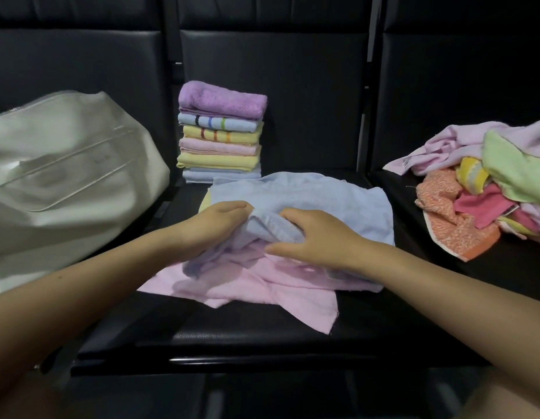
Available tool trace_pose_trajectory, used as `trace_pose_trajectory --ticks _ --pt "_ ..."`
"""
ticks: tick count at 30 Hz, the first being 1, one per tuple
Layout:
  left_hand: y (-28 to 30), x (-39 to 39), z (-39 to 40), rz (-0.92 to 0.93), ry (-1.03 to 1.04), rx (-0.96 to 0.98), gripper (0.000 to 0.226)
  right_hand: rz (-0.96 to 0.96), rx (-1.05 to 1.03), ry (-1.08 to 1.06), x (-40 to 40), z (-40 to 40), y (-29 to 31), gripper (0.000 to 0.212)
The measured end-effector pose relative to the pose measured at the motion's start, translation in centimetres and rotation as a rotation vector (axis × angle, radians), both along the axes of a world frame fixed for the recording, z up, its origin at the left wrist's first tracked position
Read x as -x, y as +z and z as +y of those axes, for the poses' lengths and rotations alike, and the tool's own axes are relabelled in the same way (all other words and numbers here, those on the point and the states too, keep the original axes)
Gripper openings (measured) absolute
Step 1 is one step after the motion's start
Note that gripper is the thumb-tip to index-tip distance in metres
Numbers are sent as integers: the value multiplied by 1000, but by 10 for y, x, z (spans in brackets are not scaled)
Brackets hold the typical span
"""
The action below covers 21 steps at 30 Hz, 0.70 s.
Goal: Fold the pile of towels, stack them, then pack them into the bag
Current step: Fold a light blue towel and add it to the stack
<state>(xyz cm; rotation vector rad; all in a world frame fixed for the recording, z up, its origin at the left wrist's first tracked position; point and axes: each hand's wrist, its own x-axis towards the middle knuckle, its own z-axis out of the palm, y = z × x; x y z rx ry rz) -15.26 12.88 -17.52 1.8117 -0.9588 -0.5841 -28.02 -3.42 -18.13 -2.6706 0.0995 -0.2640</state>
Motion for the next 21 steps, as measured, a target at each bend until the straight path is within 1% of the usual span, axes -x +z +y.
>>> trace_pose_trajectory --ticks 1,2,3,6,7,8,9,10,11,12,13,14,15,17,18,20,21 --pt "4 2 -2 -69 3 -17 38 -23 67 -2 0 1 2 33" --pt "7 3 -3 -160 2 -48 35 -45 60 -2 0 0 3 26" --pt "10 5 -3 -264 -8 -92 31 -60 5 -7 -1 -3 5 24" --pt "13 0 -1 -665 -90 -261 25 -60 -130 -71 -1 -17 16 32" --pt "13 -2 0 -778 -113 -292 22 -30 -193 -102 -1 -23 20 31" --pt "13 -4 0 -843 -128 -283 17 30 -296 -139 -1 -28 23 27" --pt "13 -4 1 -855 -137 -232 13 101 -418 -182 0 -33 25 22" --pt "14 -5 0 -828 -144 -156 15 177 -506 -215 1 -35 25 16" --pt "15 -4 -1 -773 -150 -78 22 240 -547 -225 2 -35 25 14" --pt "15 -4 -3 -699 -153 -14 30 273 -482 -224 3 -34 24 21" --pt "16 -4 -5 -632 -156 16 36 279 -373 -217 3 -32 22 32" --pt "16 -4 -7 -582 -153 9 40 263 -256 -203 3 -29 19 38" --pt "16 -3 -10 -540 -141 -23 43 231 -184 -197 3 -25 17 39" --pt "16 1 -15 -466 -105 -93 47 134 -82 -176 4 -18 15 39" --pt "16 2 -18 -442 -85 -104 48 76 0 -144 5 -15 14 35" --pt "18 3 -23 -418 -49 -89 48 -49 125 -103 3 -10 14 22" --pt "20 3 -25 -410 -32 -76 48 -103 145 -98 2 -9 14 23"
